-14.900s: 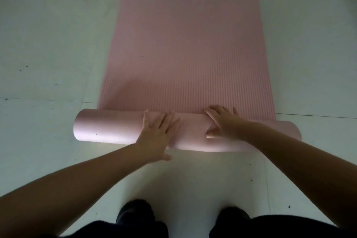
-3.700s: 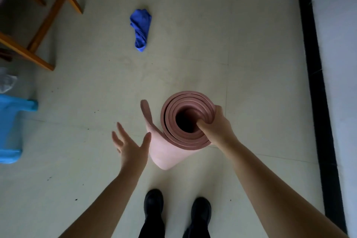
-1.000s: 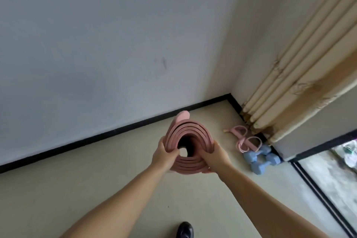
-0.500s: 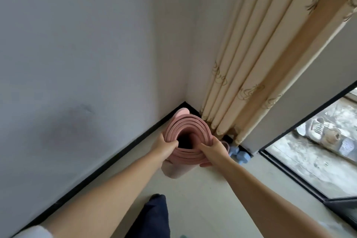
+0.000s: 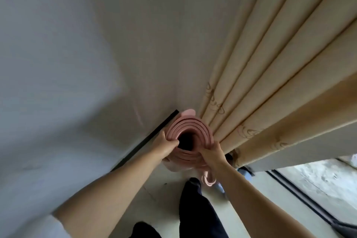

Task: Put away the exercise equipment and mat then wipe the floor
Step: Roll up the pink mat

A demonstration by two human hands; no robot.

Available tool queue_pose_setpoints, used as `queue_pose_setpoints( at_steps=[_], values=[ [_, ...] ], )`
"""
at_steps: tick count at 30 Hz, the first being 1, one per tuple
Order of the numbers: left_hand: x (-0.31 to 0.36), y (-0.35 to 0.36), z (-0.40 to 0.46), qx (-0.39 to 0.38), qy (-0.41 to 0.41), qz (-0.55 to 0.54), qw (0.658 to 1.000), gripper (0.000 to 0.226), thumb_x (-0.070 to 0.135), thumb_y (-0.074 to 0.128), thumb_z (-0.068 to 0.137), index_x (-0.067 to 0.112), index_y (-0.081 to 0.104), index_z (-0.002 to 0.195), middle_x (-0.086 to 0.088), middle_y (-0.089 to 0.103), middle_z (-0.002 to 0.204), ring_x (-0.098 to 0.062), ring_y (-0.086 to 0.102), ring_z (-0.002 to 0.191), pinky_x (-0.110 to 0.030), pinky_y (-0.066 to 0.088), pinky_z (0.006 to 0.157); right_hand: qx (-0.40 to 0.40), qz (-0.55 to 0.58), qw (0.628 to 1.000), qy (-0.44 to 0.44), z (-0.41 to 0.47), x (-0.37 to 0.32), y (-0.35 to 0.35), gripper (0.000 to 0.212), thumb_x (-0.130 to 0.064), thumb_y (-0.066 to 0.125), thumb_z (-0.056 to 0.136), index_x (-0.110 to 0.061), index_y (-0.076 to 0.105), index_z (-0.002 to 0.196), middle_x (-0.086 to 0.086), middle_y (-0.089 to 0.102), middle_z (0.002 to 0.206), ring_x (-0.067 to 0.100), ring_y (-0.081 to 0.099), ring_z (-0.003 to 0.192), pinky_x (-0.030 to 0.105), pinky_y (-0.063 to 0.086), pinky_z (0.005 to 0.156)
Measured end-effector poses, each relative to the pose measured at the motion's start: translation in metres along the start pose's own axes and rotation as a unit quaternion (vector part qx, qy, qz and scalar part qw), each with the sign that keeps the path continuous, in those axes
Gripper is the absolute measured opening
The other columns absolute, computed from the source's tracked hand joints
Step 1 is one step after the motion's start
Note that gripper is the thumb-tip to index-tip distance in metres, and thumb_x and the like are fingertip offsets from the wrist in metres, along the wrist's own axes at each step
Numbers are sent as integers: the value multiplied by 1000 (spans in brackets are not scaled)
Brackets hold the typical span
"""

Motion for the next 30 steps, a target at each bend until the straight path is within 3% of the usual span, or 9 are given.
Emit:
queue_pose_setpoints(
  at_steps=[2,5,10,13,17,19,23,26,30],
  values=[
    [16,4,29,9,-2,6,1000,56,21,67,78,15,47,130,-7,61,119,-19,57,98,-30,49,80,-17,0,999,38,34,-12,0,61,-35,75,62,-2,57,109,19,69,90,32,70,66,38,57,48],
    [34,8,78,4,-10,-1,1000,52,12,66,80,20,47,128,-6,62,116,-22,59,103,-35,49,88,-35,37,994,94,76,-25,6,31,-15,70,79,1,61,104,21,68,84,34,68,64,38,56,50],
    [46,3,171,65,-45,-29,996,48,17,66,77,5,51,121,-10,64,107,-26,62,91,-40,54,80,-37,99,984,141,163,-46,47,36,-20,70,79,-10,55,111,20,65,101,37,69,81,50,59,67],
    [49,-5,227,87,-55,-13,995,47,20,63,83,4,48,125,-12,60,116,-31,59,99,-37,50,81,-11,84,987,135,227,-55,76,46,-33,66,74,-10,58,113,16,67,103,34,67,89,51,57,79],
    [52,-10,309,64,-41,-7,997,55,22,66,84,8,45,133,-12,57,122,-32,57,110,-42,49,94,32,109,984,140,288,-66,101,22,-25,64,86,-9,58,100,16,68,101,32,67,90,48,57,82],
    [48,-6,346,40,-43,-8,998,58,31,68,80,12,48,131,-9,59,120,-32,58,109,-45,49,95,55,121,985,112,320,-72,109,13,-15,58,92,-9,57,103,17,64,111,33,64,99,45,54,87],
    [29,-3,402,44,-36,-28,998,79,48,65,64,17,43,133,-11,61,121,-33,61,107,-47,52,91,68,25,996,42,368,-88,117,52,-34,63,85,-3,49,125,15,61,119,32,62,101,32,55,70],
    [42,-6,404,48,-24,-49,997,86,53,69,60,18,41,134,-10,60,123,-31,62,107,-49,52,91,31,46,996,76,378,-92,115,69,-38,70,75,-9,40,130,12,57,121,34,61,104,50,57,78],
    [52,0,379,28,-41,-53,997,85,38,73,73,9,30,140,-15,53,129,-33,58,112,-49,50,93,6,73,991,111,373,-80,104,89,-49,75,61,-15,39,134,10,56,127,30,61,106,48,58,75]
  ],
)
Point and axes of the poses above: each hand's wrist, its own z-axis towards the middle knuckle, its own y-axis out of the palm, x = y × z, the point moved 8 cm from there along z, towards the middle knuckle
